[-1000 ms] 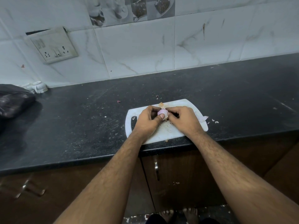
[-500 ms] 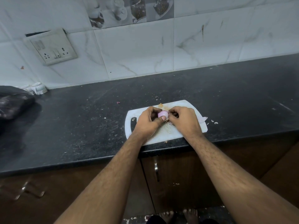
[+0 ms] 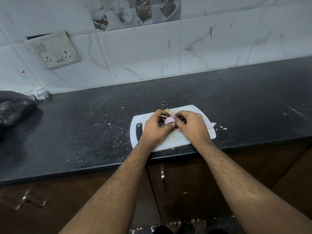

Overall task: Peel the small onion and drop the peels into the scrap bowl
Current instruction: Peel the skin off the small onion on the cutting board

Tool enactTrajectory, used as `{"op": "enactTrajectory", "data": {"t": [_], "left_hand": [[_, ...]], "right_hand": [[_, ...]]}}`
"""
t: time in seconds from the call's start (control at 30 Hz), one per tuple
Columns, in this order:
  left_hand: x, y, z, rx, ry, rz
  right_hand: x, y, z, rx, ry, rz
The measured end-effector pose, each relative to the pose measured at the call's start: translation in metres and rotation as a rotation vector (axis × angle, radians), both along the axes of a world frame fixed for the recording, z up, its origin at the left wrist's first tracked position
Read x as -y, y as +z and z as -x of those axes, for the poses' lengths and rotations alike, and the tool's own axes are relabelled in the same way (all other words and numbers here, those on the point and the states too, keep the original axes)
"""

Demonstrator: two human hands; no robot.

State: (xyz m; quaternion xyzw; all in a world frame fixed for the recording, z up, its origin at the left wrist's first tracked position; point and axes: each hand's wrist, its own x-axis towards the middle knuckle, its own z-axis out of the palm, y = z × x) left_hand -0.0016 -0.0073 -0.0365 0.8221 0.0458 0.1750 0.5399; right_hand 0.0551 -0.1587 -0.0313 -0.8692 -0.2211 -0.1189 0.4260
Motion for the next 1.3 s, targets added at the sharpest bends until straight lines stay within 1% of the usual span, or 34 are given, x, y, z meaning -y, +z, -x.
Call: {"op": "enactTrajectory", "data": {"t": [0.1,0.17,0.27,0.37,0.5,0.73,0.8,0.87,1.0,1.07,1.17,1.3], "left_hand": [[0.004,0.001,0.000,-0.015,-0.003,-0.040],[0.005,0.001,0.000,-0.014,0.002,-0.040],[0.003,-0.001,-0.001,-0.027,0.010,-0.009],[0.002,-0.001,-0.001,-0.027,-0.008,0.022],[0.000,0.000,0.001,-0.032,-0.040,0.127],[-0.005,-0.002,-0.002,0.003,0.023,0.029],[-0.006,-0.005,-0.005,0.001,0.031,-0.016],[-0.006,-0.007,-0.007,-0.002,0.018,-0.059],[-0.006,-0.008,-0.008,-0.011,-0.012,-0.070],[-0.006,-0.009,-0.009,-0.018,-0.014,-0.065],[-0.006,-0.009,-0.008,-0.023,-0.010,-0.054],[-0.003,-0.007,-0.007,-0.030,0.028,-0.043]], "right_hand": [[0.004,-0.001,-0.005,-0.018,-0.030,-0.129],[0.006,0.000,-0.006,-0.026,-0.032,-0.157],[0.006,0.001,-0.006,-0.049,-0.046,-0.177],[0.006,0.002,-0.006,-0.043,-0.109,-0.205],[0.010,0.004,-0.007,-0.032,-0.196,-0.244],[0.008,0.004,-0.003,-0.059,-0.248,-0.255],[0.008,0.003,-0.004,-0.053,-0.228,-0.235],[0.005,0.001,-0.006,-0.047,-0.165,-0.171],[0.000,0.002,-0.003,-0.093,0.054,-0.058],[-0.002,0.000,-0.001,-0.084,0.141,0.026],[-0.003,-0.004,-0.005,-0.060,0.145,0.144],[-0.003,-0.005,-0.007,-0.065,0.084,0.107]]}}
